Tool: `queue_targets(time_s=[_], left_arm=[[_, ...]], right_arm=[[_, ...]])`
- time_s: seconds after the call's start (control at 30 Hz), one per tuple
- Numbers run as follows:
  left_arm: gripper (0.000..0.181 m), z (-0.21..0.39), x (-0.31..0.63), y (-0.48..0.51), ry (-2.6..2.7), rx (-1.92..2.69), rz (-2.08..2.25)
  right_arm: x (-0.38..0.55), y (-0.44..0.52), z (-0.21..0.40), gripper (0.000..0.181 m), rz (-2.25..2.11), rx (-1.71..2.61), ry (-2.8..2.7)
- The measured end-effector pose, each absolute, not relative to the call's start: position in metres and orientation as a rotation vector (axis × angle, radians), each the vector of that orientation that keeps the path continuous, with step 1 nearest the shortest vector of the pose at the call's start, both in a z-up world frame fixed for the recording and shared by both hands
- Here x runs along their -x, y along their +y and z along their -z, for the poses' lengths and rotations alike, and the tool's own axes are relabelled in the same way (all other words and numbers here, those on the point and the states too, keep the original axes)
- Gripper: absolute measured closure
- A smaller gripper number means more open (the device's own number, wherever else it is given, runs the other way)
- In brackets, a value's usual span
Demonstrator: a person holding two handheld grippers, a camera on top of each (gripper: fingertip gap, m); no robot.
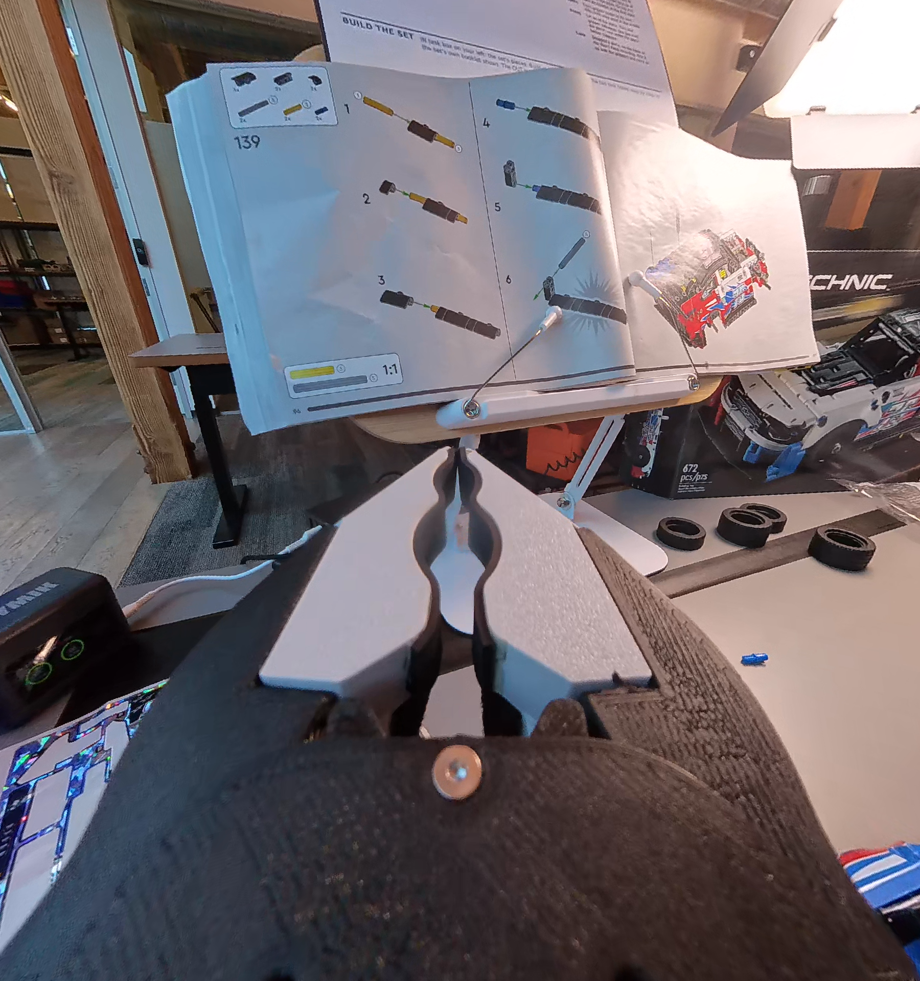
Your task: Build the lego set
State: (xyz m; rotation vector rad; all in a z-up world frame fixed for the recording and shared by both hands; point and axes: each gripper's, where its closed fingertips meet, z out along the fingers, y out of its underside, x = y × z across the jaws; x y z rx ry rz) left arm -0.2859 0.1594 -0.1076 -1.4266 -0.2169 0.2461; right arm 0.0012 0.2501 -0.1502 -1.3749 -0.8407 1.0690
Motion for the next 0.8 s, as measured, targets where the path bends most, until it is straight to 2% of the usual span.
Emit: queue_targets(time_s=[0.5,0.8], left_arm=[[0.181,0.102,0.285,0.168,-0.219,1.464,-0.258],[0.181,-0.015,0.369,0.217,-0.254,1.377,-0.408]], right_arm=[[-0.002,0.248,0.145,0.162,-1.013,1.333,-0.873],[0.000,0.240,0.140,0.163,-1.023,1.302,-0.915]])
